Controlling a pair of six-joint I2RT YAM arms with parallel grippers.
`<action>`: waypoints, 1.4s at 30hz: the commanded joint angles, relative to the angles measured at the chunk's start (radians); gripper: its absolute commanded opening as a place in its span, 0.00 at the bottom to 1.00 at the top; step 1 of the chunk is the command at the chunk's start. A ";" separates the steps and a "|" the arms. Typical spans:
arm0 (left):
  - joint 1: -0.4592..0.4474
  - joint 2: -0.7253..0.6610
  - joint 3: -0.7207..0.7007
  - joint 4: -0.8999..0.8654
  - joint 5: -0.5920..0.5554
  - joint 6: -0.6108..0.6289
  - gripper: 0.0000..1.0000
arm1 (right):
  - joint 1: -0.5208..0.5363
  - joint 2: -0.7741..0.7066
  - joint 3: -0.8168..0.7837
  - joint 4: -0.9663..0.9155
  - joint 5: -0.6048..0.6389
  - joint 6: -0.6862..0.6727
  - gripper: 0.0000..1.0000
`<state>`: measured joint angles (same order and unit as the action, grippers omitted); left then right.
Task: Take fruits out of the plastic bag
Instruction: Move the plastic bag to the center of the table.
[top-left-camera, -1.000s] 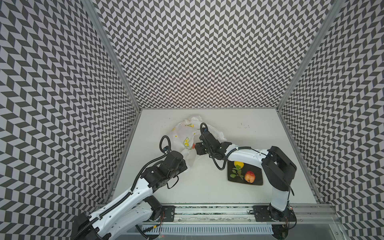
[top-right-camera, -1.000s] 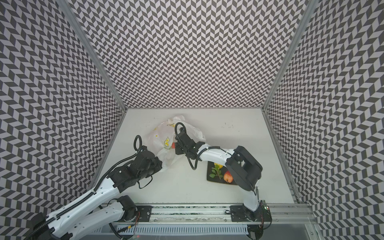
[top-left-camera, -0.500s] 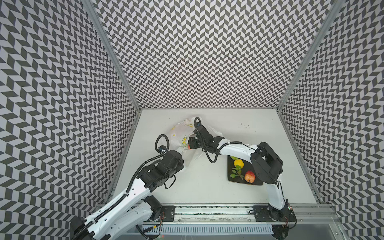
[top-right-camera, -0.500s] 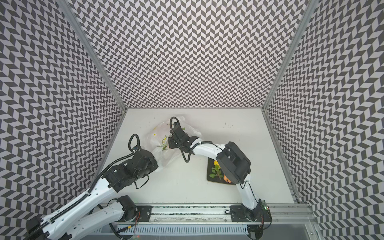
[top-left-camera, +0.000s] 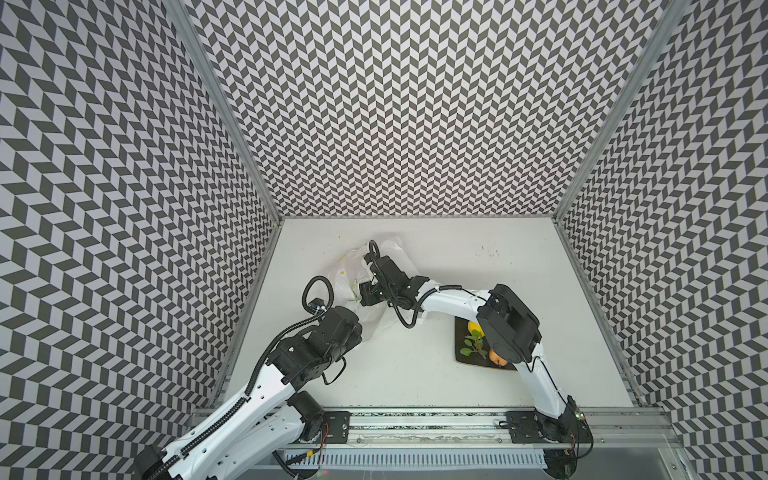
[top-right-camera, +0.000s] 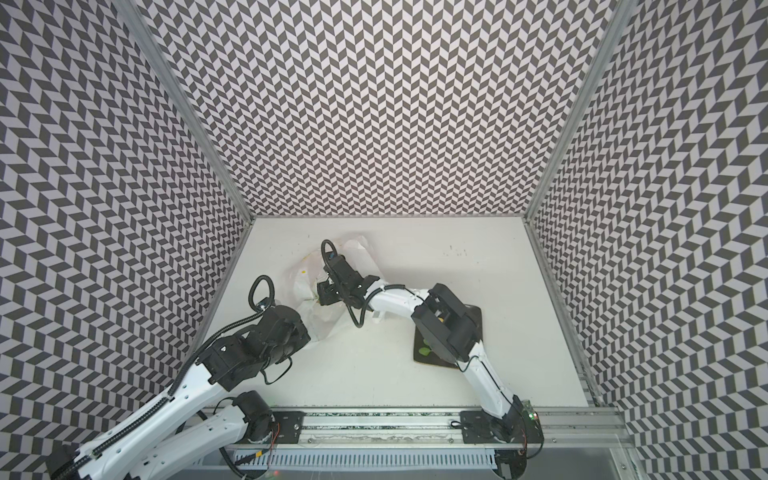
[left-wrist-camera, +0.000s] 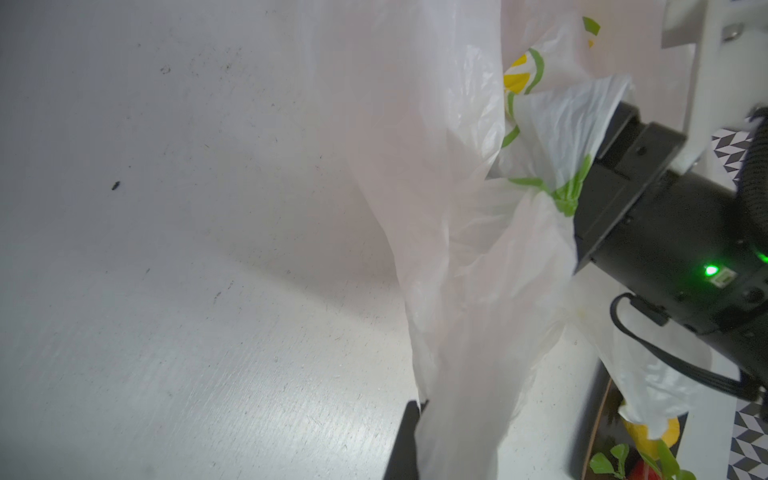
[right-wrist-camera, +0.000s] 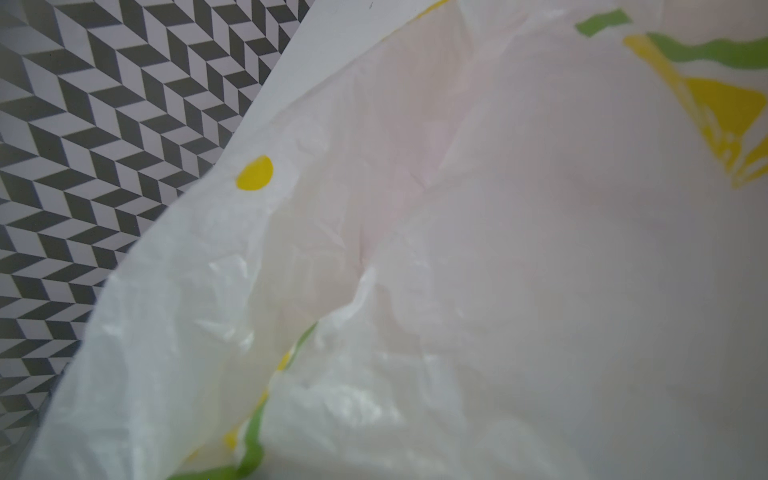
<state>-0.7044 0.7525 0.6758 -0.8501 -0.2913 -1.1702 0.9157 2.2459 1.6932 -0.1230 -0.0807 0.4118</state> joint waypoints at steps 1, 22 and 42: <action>0.005 -0.008 -0.002 -0.013 0.003 -0.008 0.00 | 0.011 0.037 0.045 0.074 -0.021 -0.037 0.69; 0.006 -0.053 0.138 -0.084 -0.176 -0.011 0.82 | 0.017 -0.062 -0.156 0.251 -0.028 -0.289 0.73; 0.815 0.254 0.219 0.247 0.428 0.451 1.00 | 0.000 -0.224 -0.330 0.231 -0.066 -0.287 0.72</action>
<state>0.0322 0.9493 0.9161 -0.7265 -0.1127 -0.8112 0.9203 2.0510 1.3731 0.0834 -0.1287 0.1226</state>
